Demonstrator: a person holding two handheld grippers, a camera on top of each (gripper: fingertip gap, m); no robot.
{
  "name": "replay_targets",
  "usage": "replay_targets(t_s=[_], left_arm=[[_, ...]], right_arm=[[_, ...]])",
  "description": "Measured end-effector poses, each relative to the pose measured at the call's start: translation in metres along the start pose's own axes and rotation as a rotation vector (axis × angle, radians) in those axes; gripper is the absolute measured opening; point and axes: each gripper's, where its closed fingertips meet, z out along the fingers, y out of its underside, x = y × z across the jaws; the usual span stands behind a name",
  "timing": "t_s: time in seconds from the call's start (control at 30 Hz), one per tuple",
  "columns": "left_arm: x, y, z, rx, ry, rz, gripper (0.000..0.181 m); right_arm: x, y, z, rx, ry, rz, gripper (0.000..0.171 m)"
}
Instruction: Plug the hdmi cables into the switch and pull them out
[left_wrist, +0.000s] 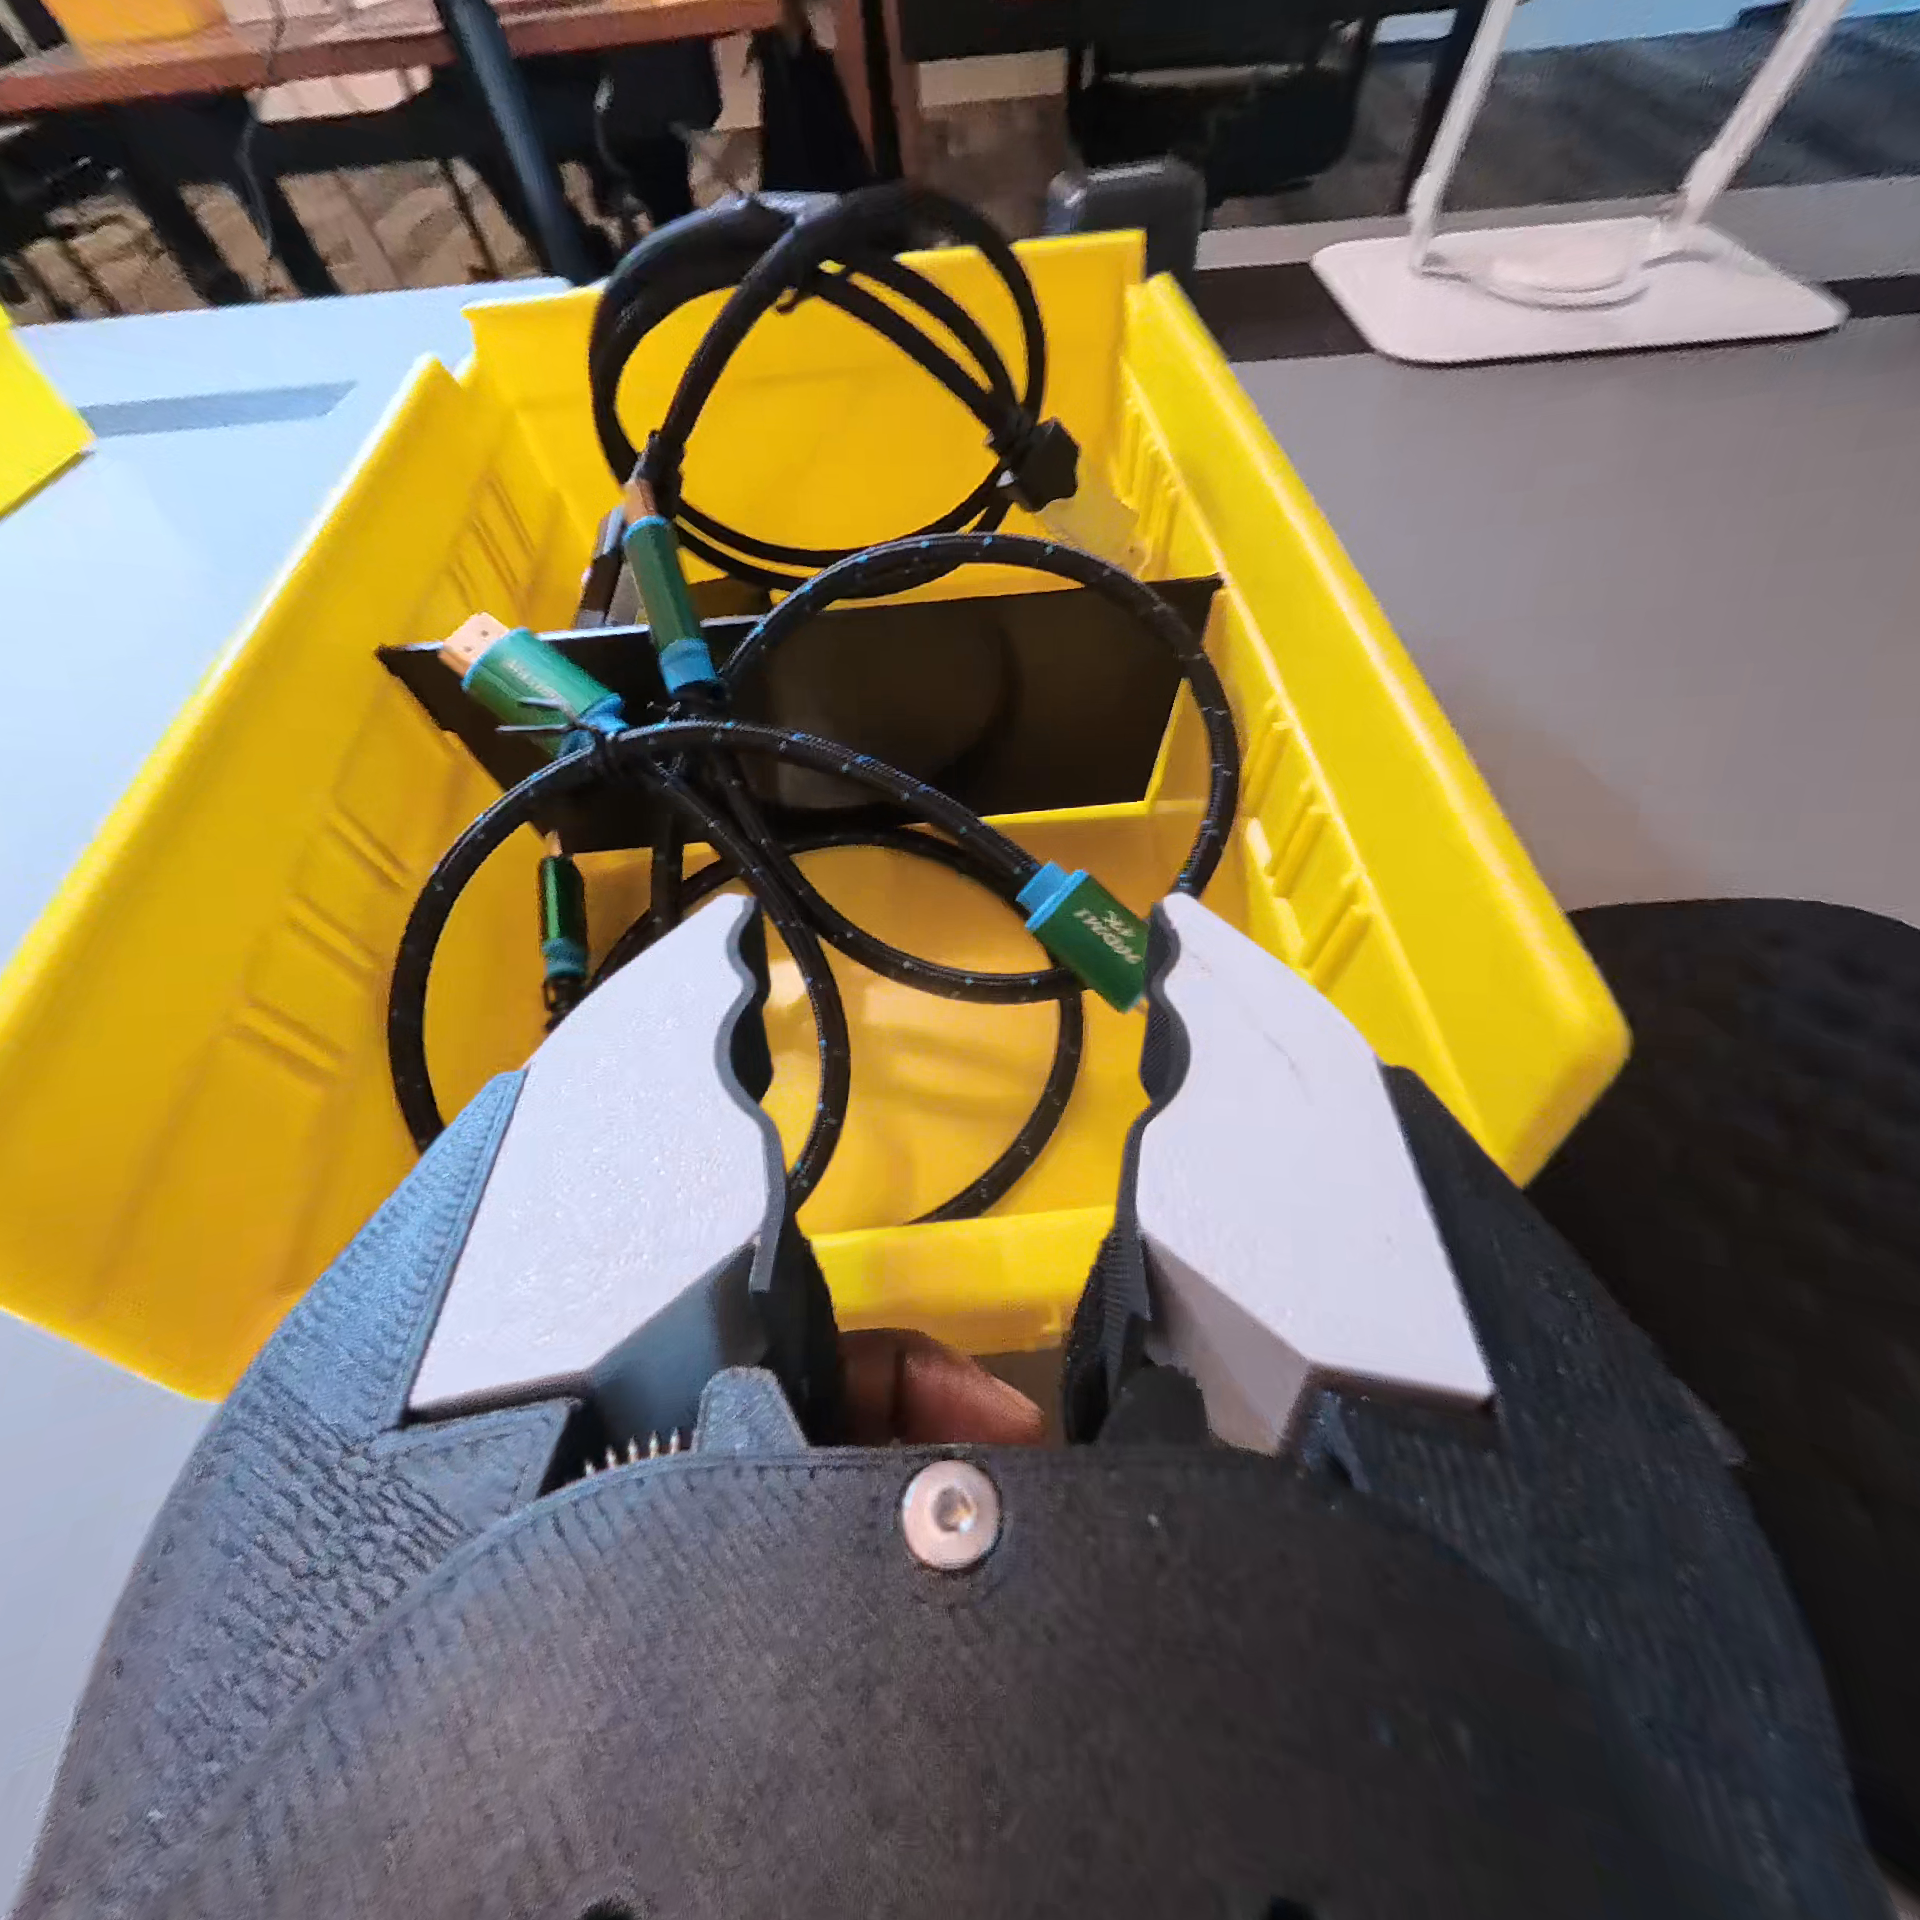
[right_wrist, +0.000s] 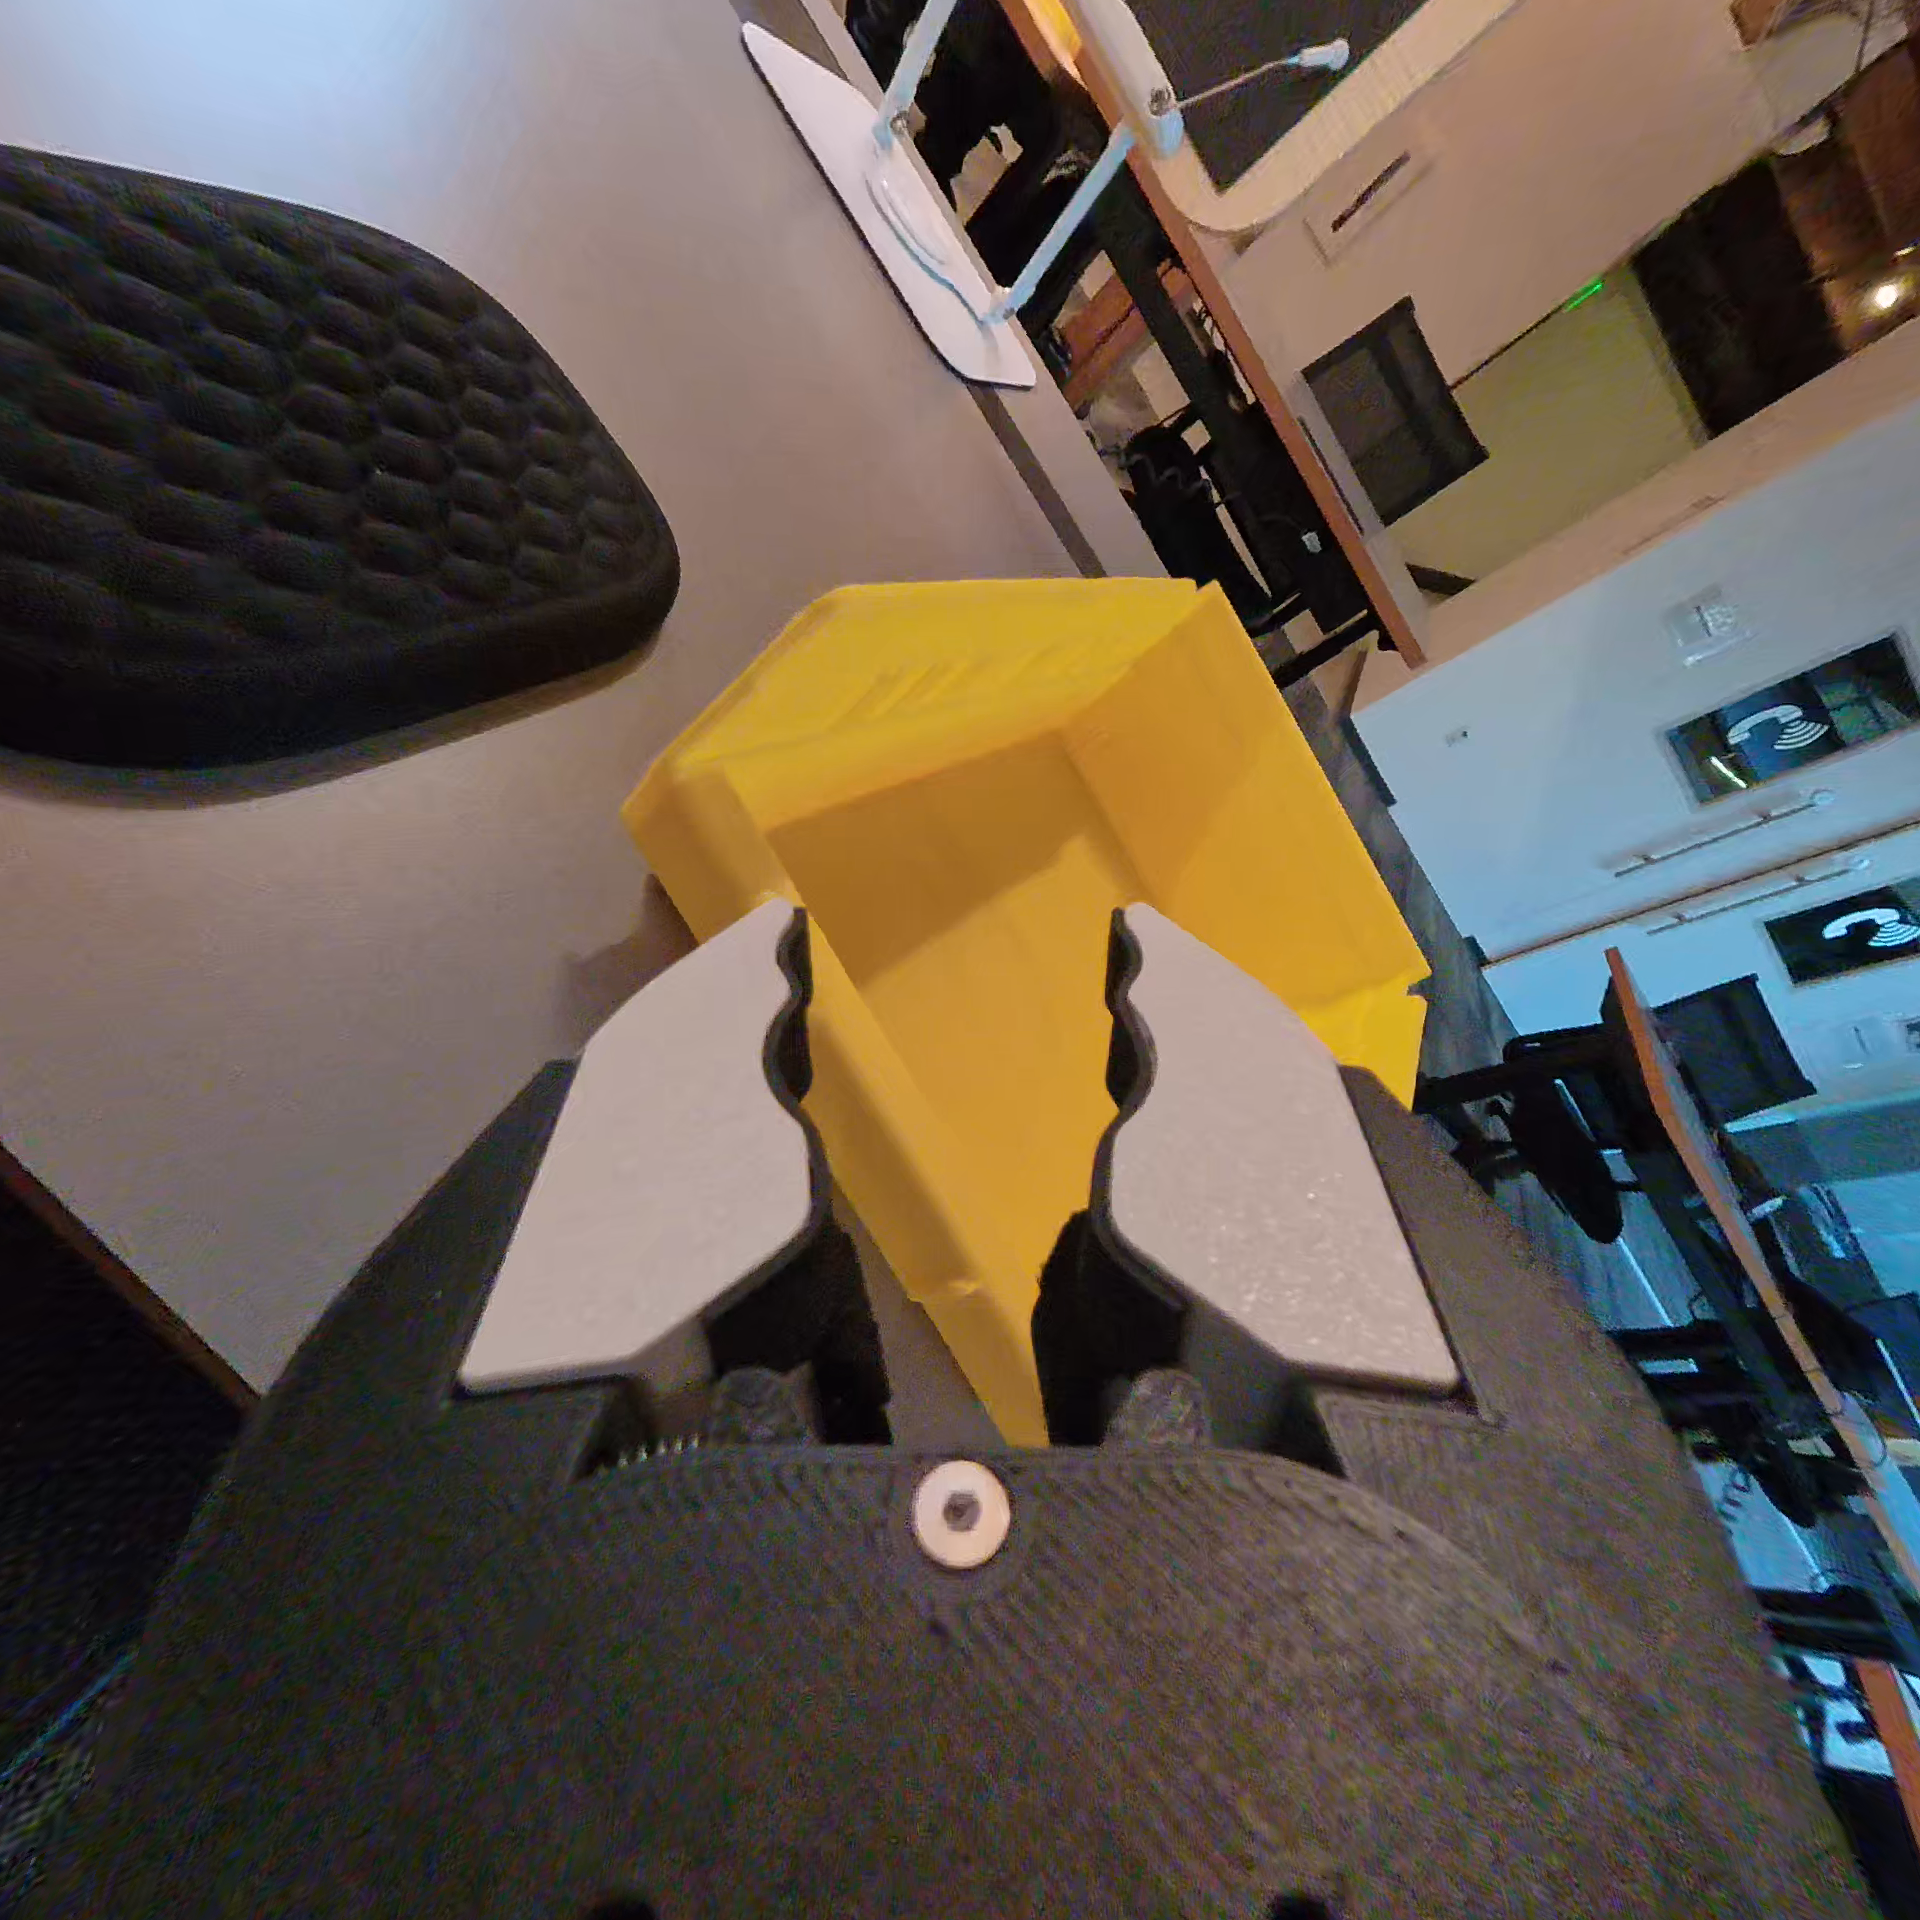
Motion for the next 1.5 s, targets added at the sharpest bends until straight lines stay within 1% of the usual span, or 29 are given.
replay_targets(t_s=[0.1, 0.43, 0.6, 0.8, 0.93, 1.13, 1.33, 1.37, 1.47, 1.5], left_arm=[[-0.010, 0.005, 0.003, -0.034, -0.095, 0.034, 0.068], [-0.025, -0.001, -0.003, 0.011, -0.189, 0.015, 0.063], [-0.028, -0.001, -0.001, 0.025, -0.198, -0.044, 0.054], [-0.027, 0.007, 0.005, -0.017, -0.205, -0.019, 0.052], [-0.032, 0.019, 0.009, -0.080, -0.225, -0.033, 0.049], [-0.035, 0.021, 0.011, -0.094, -0.269, 0.023, 0.045], [-0.041, 0.021, 0.006, -0.095, -0.298, 0.050, 0.034], [-0.042, 0.021, 0.005, -0.088, -0.294, 0.044, 0.030], [-0.044, 0.017, 0.003, -0.054, -0.290, 0.039, 0.006], [-0.045, 0.014, 0.001, -0.034, -0.297, 0.037, 0.000]], right_arm=[[0.000, 0.002, 0.000, -0.035, 0.007, -0.022, 0.055], [-0.002, -0.003, 0.003, -0.048, 0.003, -0.047, 0.054], [-0.002, -0.003, 0.004, -0.061, 0.002, -0.056, 0.054], [-0.003, 0.000, 0.006, -0.085, -0.003, -0.065, 0.054], [-0.004, 0.001, 0.007, -0.094, -0.007, -0.069, 0.054], [-0.005, 0.002, 0.009, -0.104, -0.012, -0.073, 0.053], [-0.005, 0.003, 0.009, -0.109, -0.010, -0.074, 0.053], [-0.005, 0.003, 0.009, -0.110, -0.009, -0.074, 0.053], [-0.006, 0.005, 0.010, -0.118, -0.012, -0.074, 0.053], [-0.006, 0.006, 0.011, -0.122, -0.014, -0.075, 0.053]])
